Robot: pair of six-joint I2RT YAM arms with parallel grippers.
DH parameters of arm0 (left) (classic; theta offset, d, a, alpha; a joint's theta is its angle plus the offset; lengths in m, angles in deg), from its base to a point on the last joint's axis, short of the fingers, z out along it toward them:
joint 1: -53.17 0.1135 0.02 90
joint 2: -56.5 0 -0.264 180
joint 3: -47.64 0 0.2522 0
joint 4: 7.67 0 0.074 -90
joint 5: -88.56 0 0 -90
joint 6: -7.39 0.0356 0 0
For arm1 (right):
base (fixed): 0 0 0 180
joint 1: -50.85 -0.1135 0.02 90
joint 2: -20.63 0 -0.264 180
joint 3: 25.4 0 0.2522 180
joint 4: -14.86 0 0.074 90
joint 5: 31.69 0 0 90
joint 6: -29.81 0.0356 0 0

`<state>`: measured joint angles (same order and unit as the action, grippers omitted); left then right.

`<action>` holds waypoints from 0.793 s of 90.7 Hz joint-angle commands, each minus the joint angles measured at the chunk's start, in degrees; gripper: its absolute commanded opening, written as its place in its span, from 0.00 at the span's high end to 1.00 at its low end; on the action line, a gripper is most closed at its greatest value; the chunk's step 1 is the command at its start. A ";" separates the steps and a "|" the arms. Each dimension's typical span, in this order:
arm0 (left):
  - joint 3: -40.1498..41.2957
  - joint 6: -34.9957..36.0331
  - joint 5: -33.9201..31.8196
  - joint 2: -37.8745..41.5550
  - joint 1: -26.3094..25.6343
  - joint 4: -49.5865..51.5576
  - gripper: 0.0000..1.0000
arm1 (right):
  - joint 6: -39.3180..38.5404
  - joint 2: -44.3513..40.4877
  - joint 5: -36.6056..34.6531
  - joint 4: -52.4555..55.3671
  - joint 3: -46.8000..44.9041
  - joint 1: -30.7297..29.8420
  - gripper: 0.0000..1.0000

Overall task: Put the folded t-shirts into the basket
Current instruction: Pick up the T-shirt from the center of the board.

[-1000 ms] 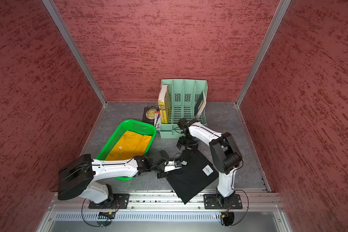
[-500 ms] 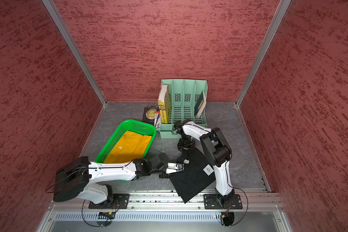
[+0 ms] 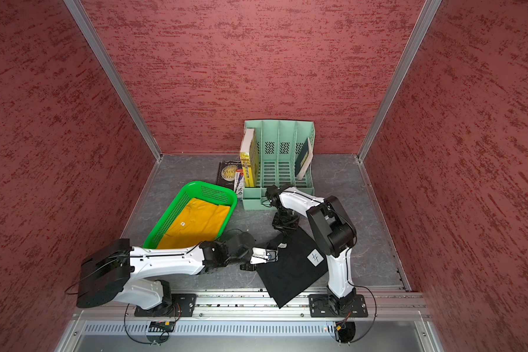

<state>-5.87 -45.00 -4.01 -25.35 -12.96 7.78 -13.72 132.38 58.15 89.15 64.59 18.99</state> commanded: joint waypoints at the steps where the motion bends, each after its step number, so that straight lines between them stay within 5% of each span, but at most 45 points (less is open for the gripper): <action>1: 0.37 1.70 2.21 3.82 0.44 1.03 1.00 | 1.81 -7.51 -2.41 -10.86 -3.88 -0.68 1.00; 38: -3.89 2.45 12.91 15.66 9.67 18.77 1.00 | 6.31 -29.58 -2.48 -17.38 -6.22 -4.70 1.00; 72: -6.80 4.67 24.86 30.31 23.13 35.82 1.00 | 6.01 -26.77 -2.67 -20.89 3.52 -10.08 1.00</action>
<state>-10.46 -41.57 14.31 1.30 6.23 36.22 -7.66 103.37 57.34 72.10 63.67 10.25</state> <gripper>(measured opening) 0.078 0.080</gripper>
